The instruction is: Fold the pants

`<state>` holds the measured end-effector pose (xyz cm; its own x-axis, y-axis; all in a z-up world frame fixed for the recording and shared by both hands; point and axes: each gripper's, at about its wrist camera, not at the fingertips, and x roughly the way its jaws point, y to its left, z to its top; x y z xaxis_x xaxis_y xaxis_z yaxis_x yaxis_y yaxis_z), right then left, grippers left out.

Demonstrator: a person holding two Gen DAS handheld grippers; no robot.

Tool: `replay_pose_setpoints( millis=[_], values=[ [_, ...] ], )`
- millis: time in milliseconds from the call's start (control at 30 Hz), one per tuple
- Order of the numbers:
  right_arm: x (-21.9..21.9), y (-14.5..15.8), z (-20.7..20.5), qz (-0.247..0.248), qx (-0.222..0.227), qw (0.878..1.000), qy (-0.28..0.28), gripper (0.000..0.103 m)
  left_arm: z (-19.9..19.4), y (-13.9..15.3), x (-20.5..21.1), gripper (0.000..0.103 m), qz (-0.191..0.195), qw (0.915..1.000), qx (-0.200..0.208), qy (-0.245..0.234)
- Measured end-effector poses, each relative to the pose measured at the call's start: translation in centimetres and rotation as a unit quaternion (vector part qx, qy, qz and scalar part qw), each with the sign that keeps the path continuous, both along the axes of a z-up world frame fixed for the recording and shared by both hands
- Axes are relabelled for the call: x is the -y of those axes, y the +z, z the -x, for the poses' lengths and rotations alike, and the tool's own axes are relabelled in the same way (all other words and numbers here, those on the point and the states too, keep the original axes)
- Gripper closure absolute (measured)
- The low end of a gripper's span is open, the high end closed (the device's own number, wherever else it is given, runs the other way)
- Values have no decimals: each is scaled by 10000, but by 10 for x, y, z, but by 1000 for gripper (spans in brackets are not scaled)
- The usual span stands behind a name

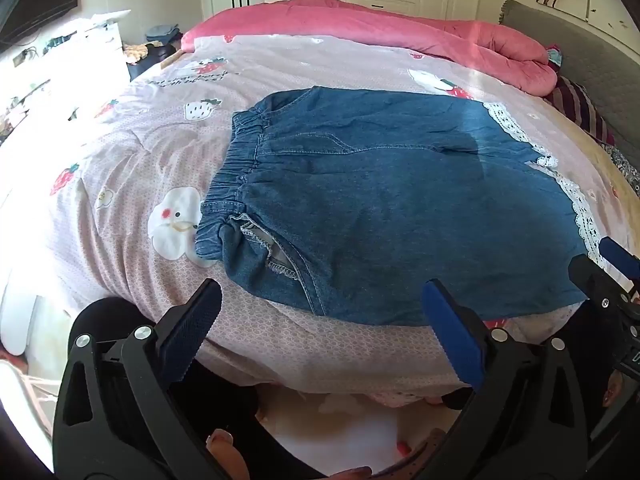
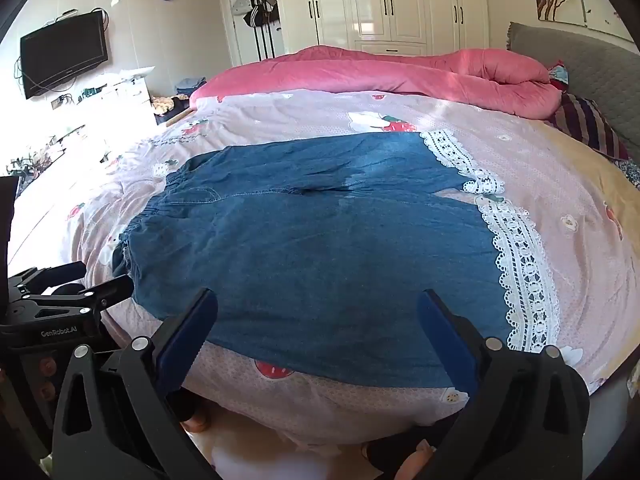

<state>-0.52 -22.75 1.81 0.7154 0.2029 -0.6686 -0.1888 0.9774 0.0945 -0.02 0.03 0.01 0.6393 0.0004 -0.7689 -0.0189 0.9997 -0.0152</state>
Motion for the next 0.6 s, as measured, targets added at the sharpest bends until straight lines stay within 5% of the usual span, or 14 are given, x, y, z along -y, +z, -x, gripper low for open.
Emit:
replay_pose_setpoints(
  millis=[600],
  values=[
    [-7, 7, 4, 272, 119, 9996, 37, 4, 2, 6, 1, 9, -81, 9999, 86, -9]
  ],
)
